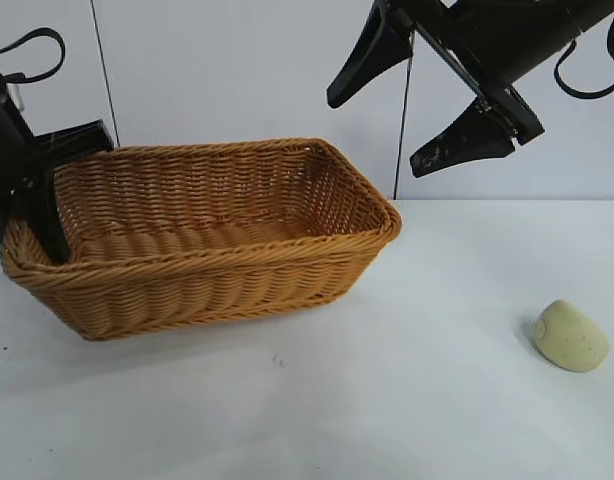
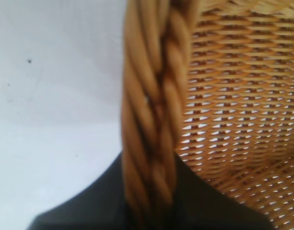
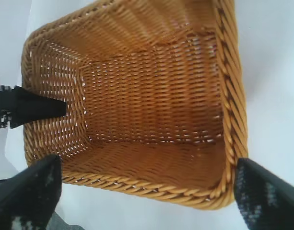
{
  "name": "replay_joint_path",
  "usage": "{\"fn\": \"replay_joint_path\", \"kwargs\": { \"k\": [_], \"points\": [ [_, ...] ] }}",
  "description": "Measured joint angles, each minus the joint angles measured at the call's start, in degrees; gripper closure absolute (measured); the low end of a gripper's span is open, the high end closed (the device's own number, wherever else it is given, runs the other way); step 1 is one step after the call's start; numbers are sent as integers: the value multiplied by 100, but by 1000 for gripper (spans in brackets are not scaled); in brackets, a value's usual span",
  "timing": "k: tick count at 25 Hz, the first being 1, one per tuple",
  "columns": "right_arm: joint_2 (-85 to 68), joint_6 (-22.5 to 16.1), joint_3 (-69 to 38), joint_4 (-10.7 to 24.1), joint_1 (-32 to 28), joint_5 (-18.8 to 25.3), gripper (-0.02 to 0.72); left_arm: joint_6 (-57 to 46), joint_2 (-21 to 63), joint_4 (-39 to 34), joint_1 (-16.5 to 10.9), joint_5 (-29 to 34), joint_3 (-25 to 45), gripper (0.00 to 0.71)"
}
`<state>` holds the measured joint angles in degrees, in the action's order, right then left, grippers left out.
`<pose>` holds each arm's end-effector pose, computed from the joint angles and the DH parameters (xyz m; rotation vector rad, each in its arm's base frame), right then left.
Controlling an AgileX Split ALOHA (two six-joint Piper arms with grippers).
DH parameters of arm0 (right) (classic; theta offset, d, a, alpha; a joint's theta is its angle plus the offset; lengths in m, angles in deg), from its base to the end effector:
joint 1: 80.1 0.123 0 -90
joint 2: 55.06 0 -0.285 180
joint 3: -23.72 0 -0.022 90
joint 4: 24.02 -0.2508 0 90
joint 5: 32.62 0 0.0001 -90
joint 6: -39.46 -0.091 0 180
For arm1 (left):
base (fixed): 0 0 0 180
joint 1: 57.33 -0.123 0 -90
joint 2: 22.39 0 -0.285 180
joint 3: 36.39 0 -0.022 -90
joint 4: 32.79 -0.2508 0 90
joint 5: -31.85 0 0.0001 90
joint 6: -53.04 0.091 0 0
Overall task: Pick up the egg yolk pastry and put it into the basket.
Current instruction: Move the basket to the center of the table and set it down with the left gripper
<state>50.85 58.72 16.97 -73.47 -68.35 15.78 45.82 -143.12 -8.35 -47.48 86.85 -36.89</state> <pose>0.3387 0.1233 0.2566 -0.0714 2.6186 0.9752 0.3733 -0.0961 0.1758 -0.2854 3.0485 -0.5679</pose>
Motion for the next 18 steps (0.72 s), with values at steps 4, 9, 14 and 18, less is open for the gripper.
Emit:
{"fn": "replay_joint_path", "kwargs": {
  "k": [4,9,14,18],
  "points": [
    [0,0,0,4,0,6,8,234,-235,24,0,169,-145,617],
    [0,0,0,4,0,6,8,512,-364,13,0,131,-145,617],
    [0,0,0,4,0,8,8,545,-510,18,0,-66,-145,617],
    [0,0,0,4,0,8,8,562,-640,43,0,-256,-49,617]
  ]
}}
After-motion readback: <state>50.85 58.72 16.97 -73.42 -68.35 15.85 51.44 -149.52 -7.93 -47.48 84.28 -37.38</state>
